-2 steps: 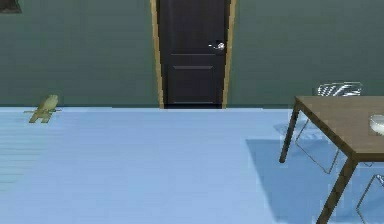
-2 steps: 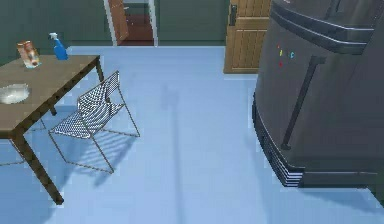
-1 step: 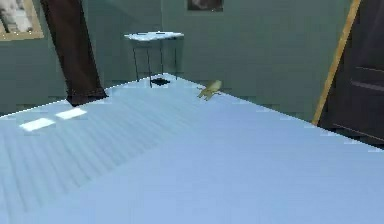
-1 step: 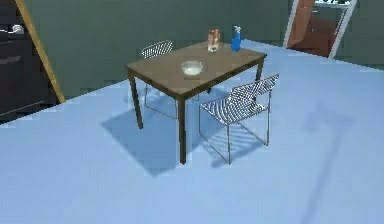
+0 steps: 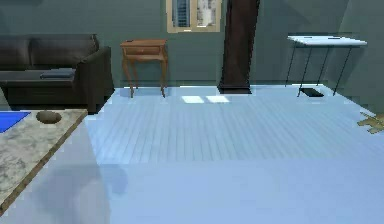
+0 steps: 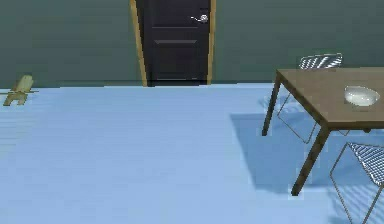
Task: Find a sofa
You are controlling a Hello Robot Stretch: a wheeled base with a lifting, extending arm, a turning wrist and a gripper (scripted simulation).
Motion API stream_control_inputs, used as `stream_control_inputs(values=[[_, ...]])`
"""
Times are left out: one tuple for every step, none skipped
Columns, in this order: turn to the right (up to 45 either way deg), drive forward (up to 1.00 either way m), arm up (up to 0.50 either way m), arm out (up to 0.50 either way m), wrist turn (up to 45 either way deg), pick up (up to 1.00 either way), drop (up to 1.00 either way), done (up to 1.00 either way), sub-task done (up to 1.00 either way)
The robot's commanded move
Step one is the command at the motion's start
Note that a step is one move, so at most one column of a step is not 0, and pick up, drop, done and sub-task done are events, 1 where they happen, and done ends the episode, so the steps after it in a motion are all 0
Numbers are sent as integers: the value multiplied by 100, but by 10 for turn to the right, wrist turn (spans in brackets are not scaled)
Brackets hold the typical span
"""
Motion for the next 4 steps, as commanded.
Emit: stream_control_inputs(values=[[0, 100, 0, 0, 0, 0, 0, 0, 0], [-90, 0, 0, 0, 0, 0, 0, 0, 0], [0, 30, 0, 0, 0, 0, 0, 0, 0], [-300, 0, 0, 0, 0, 0, 0, 0, 0]])
